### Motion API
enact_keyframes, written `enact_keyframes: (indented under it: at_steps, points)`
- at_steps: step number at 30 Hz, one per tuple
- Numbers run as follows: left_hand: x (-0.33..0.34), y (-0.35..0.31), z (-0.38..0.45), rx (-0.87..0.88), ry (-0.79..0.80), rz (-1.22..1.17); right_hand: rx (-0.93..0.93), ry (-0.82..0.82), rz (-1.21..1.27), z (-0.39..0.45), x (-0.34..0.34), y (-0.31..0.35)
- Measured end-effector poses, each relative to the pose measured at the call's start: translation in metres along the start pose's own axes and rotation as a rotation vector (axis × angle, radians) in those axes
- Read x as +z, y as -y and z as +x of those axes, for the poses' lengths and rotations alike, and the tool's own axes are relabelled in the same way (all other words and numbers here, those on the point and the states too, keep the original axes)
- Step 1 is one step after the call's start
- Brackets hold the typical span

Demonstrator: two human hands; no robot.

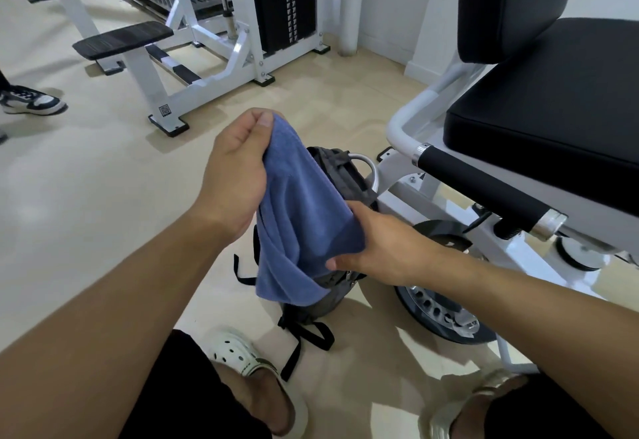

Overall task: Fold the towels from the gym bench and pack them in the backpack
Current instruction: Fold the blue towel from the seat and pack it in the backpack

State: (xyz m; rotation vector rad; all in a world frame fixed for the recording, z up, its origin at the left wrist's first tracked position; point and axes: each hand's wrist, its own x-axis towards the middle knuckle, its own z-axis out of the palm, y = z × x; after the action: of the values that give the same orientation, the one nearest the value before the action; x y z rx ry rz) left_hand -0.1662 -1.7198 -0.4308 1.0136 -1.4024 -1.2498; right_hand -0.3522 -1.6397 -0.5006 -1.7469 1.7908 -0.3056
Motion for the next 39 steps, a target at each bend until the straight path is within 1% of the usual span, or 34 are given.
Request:
enact_keyframes:
  at_steps: [3, 5, 7, 10, 11, 12, 14, 17, 18, 19, 21, 22, 23, 25, 26, 27, 29, 30, 31, 32, 33, 34, 35, 36, 39]
  points:
    - [-0.004, -0.002, 0.005, -0.071, 0.021, -0.126, 0.069, -0.02, 0.09, 0.003, -0.004, -0.004]
    - [-0.007, -0.003, 0.005, -0.105, 0.114, -0.181, 0.092, -0.006, 0.156, 0.009, -0.008, -0.009]
    - [-0.009, -0.002, 0.005, -0.119, 0.206, -0.189, 0.082, 0.075, 0.153, 0.012, -0.011, -0.012]
    - [-0.011, -0.001, 0.004, -0.138, 0.279, -0.199, 0.098, 0.28, 0.207, 0.012, -0.009, -0.017]
    - [-0.011, 0.0, 0.004, -0.142, 0.294, -0.202, 0.091, 0.312, 0.183, 0.012, -0.007, -0.018]
    - [-0.011, 0.0, 0.003, -0.143, 0.302, -0.199, 0.066, 0.307, 0.116, 0.012, -0.005, -0.019]
    - [-0.01, 0.001, 0.003, -0.141, 0.278, -0.179, 0.027, 0.235, -0.035, 0.013, -0.003, -0.019]
    - [-0.015, 0.004, 0.009, -0.118, 0.158, -0.116, 0.027, 0.116, -0.131, 0.011, -0.01, -0.019]
    - [-0.018, 0.007, 0.013, -0.083, 0.102, -0.039, 0.044, 0.104, -0.149, 0.01, -0.014, -0.02]
    - [-0.022, 0.009, 0.017, -0.037, 0.041, 0.098, 0.077, 0.102, -0.135, 0.008, -0.017, -0.022]
    - [-0.033, 0.014, 0.025, 0.041, -0.054, 0.435, 0.159, 0.061, -0.026, 0.005, -0.023, -0.027]
    - [-0.039, 0.018, 0.028, 0.045, -0.075, 0.56, 0.195, 0.022, 0.019, 0.003, -0.025, -0.027]
    - [-0.046, 0.023, 0.031, 0.025, -0.077, 0.642, 0.204, -0.018, 0.03, 0.002, -0.026, -0.026]
    - [-0.058, 0.035, 0.036, -0.033, -0.07, 0.707, 0.126, -0.053, -0.01, -0.006, -0.026, -0.013]
    - [-0.061, 0.039, 0.038, -0.055, -0.075, 0.703, 0.052, -0.038, 0.002, -0.012, -0.027, -0.001]
    - [-0.064, 0.041, 0.038, -0.075, -0.092, 0.675, -0.032, 0.002, 0.067, -0.02, -0.029, 0.013]
    - [-0.063, 0.04, 0.039, -0.103, -0.138, 0.596, -0.175, 0.149, 0.32, -0.039, -0.044, 0.04]
    - [-0.062, 0.04, 0.039, -0.106, -0.141, 0.567, -0.212, 0.208, 0.435, -0.049, -0.054, 0.049]
    - [-0.061, 0.04, 0.039, -0.107, -0.121, 0.557, -0.223, 0.211, 0.492, -0.054, -0.063, 0.053]
    - [-0.059, 0.04, 0.039, -0.107, -0.094, 0.561, -0.215, 0.141, 0.459, -0.057, -0.071, 0.052]
    - [-0.058, 0.04, 0.038, -0.114, -0.077, 0.562, -0.182, 0.012, 0.322, -0.055, -0.077, 0.047]
    - [-0.057, 0.04, 0.038, -0.122, -0.071, 0.555, -0.122, -0.126, 0.142, -0.052, -0.081, 0.039]
    - [-0.056, 0.04, 0.038, -0.131, -0.072, 0.546, -0.053, -0.232, 0.011, -0.049, -0.083, 0.032]
    - [-0.054, 0.04, 0.038, -0.136, -0.075, 0.537, -0.003, -0.294, -0.035, -0.047, -0.084, 0.028]
    - [-0.048, 0.036, 0.039, -0.147, -0.11, 0.507, 0.046, -0.353, -0.032, -0.044, -0.089, 0.021]
